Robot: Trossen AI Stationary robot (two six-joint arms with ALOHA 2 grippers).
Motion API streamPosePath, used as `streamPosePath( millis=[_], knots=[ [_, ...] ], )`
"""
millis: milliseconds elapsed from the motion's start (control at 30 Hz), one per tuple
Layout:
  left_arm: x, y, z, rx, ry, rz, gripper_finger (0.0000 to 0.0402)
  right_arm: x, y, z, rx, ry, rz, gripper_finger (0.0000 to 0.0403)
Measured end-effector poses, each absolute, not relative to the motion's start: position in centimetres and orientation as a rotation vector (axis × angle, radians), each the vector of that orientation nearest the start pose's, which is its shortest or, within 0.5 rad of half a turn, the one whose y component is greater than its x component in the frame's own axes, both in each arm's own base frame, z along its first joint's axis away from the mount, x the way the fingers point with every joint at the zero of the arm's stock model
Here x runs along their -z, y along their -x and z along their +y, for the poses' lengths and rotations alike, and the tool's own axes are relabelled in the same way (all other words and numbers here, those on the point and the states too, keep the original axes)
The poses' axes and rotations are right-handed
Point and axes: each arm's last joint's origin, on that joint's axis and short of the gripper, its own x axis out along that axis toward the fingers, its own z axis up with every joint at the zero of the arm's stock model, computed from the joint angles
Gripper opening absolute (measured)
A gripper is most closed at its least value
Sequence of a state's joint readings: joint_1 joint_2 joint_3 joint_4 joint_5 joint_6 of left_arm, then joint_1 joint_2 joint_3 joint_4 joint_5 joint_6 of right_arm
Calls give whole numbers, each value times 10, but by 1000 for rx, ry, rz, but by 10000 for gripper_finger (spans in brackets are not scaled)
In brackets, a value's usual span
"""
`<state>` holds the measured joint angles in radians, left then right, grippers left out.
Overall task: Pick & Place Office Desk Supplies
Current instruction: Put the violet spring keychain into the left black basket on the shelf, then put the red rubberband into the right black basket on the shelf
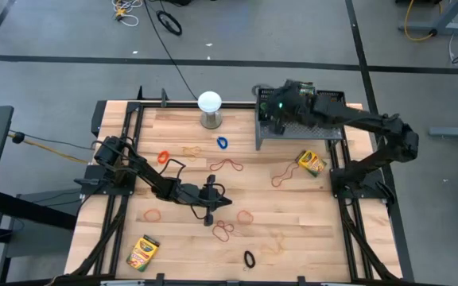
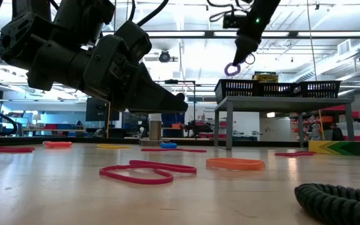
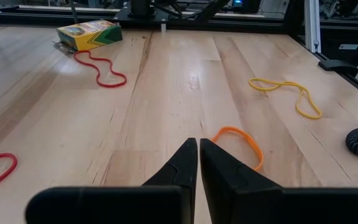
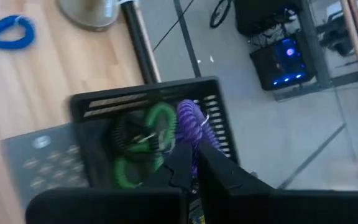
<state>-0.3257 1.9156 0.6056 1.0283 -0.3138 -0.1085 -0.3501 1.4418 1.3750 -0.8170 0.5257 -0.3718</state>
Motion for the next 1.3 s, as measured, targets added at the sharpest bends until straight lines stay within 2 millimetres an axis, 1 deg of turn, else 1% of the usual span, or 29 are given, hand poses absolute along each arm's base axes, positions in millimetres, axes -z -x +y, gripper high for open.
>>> streamPosePath(
  millis=[100,200,367,467,567,733,800,900,967,1000,1067,1133,1233,1267,1300],
  knots=[
    [-104,-308,-95,-2,19,268,28,-338,-265,-132,634,345,1032,18],
    [-104,-308,-95,-2,20,268,28,-332,-262,-144,634,305,1044,18],
    [-104,-308,-95,-3,19,268,28,-313,-264,-155,603,265,1086,18],
    [-104,-308,-95,-3,20,267,28,-308,-265,-156,612,265,1109,29],
    [-104,-308,-95,-3,20,266,28,-309,-266,-153,634,285,1113,57],
    [-105,-308,-95,-2,21,264,28,-310,-266,-152,692,303,1114,130],
    [-105,-308,-95,-2,21,264,28,-310,-267,-150,689,306,1113,157],
    [-105,-308,-95,-3,21,264,28,-313,-265,-140,662,320,1129,179],
    [-105,-308,-95,-2,21,264,28,-318,-264,-128,646,314,1115,177],
    [-105,-308,-95,-2,21,264,28,-321,-262,-120,637,302,1103,169],
    [-105,-308,-95,-3,21,264,28,-325,-260,-103,609,272,1056,141],
    [-105,-308,-95,-3,21,264,28,-322,-256,-82,545,265,1021,101],
    [-105,-308,-95,-3,21,263,28,-307,-250,-53,467,259,950,29],
    [-105,-308,-95,-2,21,264,28,-300,-246,-43,446,254,929,15],
    [-105,-308,-95,-3,21,263,28,-294,-242,-34,429,245,894,10]
  ],
)
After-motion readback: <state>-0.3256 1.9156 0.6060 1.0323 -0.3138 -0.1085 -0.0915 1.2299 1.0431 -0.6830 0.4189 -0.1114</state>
